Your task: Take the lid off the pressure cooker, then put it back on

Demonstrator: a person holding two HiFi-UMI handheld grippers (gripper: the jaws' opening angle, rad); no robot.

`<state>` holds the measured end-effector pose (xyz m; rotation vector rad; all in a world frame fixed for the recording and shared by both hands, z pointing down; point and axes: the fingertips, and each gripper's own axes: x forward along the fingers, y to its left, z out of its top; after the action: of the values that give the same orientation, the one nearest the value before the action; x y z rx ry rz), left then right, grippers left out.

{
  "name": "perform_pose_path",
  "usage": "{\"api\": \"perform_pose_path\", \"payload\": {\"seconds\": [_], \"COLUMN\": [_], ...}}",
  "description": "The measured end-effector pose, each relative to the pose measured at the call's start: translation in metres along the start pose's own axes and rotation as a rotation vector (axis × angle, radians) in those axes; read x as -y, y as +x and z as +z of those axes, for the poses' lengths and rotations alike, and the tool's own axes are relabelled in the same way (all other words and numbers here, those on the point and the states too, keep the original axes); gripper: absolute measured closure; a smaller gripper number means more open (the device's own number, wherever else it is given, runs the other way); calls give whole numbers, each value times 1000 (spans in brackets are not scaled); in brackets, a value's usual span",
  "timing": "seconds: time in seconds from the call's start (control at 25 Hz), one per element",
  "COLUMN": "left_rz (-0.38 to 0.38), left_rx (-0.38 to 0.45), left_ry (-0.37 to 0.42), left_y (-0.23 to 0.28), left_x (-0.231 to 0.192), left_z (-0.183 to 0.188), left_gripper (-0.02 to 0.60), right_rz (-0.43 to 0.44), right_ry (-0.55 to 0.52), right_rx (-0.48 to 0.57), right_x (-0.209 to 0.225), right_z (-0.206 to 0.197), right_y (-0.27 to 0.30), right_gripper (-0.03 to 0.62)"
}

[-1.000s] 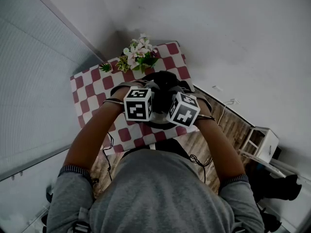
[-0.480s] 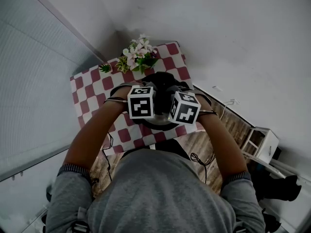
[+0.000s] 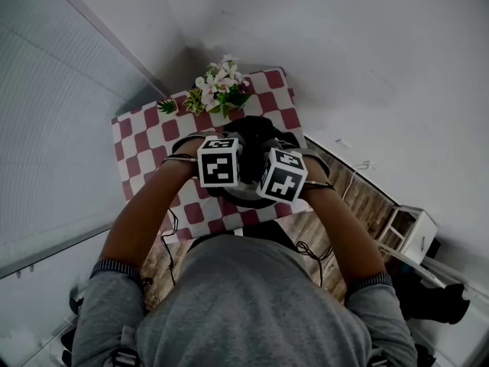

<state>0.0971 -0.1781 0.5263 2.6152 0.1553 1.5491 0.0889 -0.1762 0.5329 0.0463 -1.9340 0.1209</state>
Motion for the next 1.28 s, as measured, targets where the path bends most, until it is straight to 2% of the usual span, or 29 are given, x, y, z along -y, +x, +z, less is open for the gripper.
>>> {"api": "perform_pose_path", "payload": {"seconds": [0.52,0.76,0.92,1.12,1.28], "left_rz": [-9,2,12,51,39], "left_rx": [20,47,51,68,83], "left_ry": [67,41,21,31,14], "left_y": [-1,1,1,3,2], "left_x": [1,1,1,2,2], "left_z": [0,3,1,3,3], "left_gripper": [284,282,282,282,282], "right_rz": [-49,-30,-21,-35,-14], "right_ry": [116,10,-22,18,-15], "right_rx": [-35,16,58,-14,2], "right_x": [1,0,-1,-2,-2], "right_z": [2,-2,1,-3,-3], "right_y": [0,1,3,3,3], "right_gripper": [298,299,299,301,299]}}
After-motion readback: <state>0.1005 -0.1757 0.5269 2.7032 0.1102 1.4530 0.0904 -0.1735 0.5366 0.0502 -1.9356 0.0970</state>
